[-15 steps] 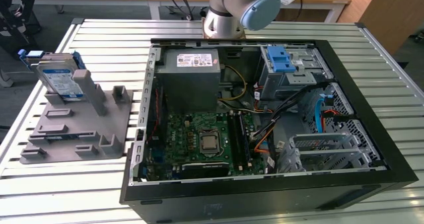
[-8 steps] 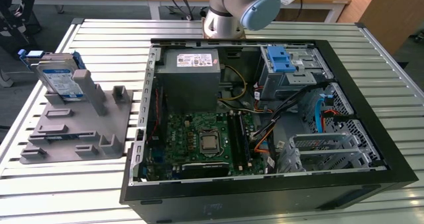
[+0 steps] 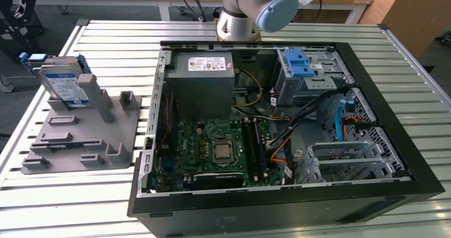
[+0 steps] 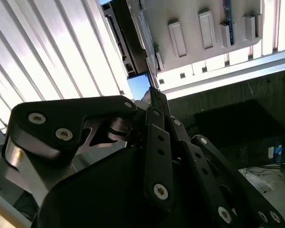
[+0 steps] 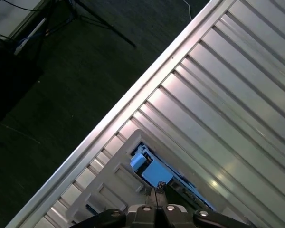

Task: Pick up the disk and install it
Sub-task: 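Pick up the disk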

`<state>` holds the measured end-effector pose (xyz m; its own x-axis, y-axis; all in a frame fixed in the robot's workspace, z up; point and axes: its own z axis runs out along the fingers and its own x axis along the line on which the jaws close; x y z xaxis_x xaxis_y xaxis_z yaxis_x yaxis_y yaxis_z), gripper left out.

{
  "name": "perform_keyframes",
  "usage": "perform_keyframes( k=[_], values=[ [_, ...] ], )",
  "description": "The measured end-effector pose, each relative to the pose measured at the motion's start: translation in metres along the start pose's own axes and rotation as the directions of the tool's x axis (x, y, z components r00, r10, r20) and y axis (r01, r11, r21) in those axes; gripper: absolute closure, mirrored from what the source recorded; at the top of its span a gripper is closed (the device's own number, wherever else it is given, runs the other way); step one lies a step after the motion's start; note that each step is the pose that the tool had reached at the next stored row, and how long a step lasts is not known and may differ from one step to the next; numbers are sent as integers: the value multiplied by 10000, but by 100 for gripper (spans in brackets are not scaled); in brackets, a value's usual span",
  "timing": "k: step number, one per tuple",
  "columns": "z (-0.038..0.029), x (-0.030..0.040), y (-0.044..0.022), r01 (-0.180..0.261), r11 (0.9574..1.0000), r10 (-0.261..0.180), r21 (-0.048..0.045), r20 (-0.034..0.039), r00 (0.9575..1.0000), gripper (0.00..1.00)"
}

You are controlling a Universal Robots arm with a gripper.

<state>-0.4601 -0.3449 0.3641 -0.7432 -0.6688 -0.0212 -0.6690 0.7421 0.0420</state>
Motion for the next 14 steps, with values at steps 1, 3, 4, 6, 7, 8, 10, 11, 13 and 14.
perform_keyframes(
  k=[1,3,4,6,7,8,10,11,13,14],
  values=[
    [2,0,0,179,9998,-179,-4,-7,9998,89],
    [4,0,0,542,9985,-542,-13,-23,9985,89],
    [5,0,0,715,9974,-715,-17,-31,9974,89],
    [7,0,-1,1056,9944,-1057,-25,-44,9944,89],
    [7,0,-1,1214,9926,-1214,-30,-51,9926,89],
    [8,0,-1,1363,9907,-1363,-33,-57,9906,89],
    [9,0,-1,1655,9862,-1655,-41,-66,9862,89],
    [10,0,-1,1791,9838,-1791,-45,-71,9838,89],
    [11,0,-1,2047,9788,-2047,-51,-80,9788,89],
    [11,0,-1,2163,9763,-2163,-55,-85,9763,89]
  ],
)
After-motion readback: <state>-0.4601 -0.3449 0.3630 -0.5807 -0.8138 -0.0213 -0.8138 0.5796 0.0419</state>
